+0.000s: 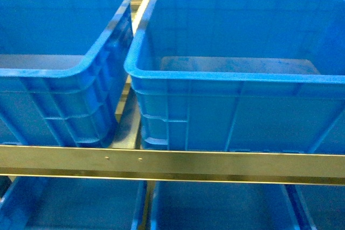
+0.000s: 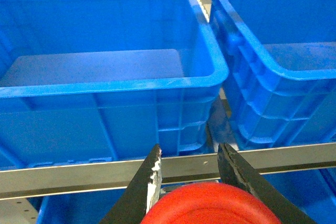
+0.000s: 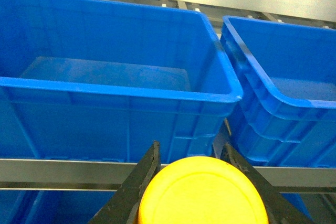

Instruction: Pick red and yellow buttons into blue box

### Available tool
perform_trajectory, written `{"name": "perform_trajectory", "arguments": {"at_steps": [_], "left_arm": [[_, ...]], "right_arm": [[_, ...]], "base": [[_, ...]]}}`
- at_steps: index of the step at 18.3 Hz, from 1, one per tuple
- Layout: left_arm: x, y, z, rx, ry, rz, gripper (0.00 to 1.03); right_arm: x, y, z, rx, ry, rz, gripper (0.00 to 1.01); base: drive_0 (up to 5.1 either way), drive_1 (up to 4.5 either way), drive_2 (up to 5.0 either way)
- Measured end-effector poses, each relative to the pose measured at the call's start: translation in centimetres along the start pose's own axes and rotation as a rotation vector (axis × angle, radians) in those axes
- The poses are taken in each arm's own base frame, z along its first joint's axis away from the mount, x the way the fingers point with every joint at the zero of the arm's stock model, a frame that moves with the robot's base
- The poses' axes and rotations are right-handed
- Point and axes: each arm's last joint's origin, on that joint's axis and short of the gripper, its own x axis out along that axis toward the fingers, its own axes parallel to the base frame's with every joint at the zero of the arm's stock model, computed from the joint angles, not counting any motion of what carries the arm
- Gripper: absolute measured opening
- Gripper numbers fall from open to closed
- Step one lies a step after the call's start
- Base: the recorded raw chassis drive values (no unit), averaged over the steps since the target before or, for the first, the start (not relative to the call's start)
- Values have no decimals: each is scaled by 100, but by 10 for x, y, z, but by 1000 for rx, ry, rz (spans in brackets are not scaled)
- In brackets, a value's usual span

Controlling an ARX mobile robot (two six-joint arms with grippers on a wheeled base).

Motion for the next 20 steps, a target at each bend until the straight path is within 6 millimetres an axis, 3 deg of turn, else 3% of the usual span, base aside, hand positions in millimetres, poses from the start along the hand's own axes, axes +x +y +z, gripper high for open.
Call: {"name": "perform_trajectory", "arguments": {"at_steps": [7, 11, 17, 20], "left_arm": [[0, 0, 0, 1, 2, 0, 28], [0, 0, 0, 0, 1, -3, 28], [0, 0, 0, 0, 1, -1, 28], [1, 0, -1, 3, 11, 0, 28]], "right_arm": [[0, 0, -1, -2, 5, 0, 32], [0, 0, 0, -1, 3, -3, 32], [0, 0, 0, 0, 0, -3, 32], [0, 0, -1, -2, 5, -2, 32]], "base": [[512, -229, -229], [0, 0, 0], [7, 427, -414], [0, 0, 0]]}}
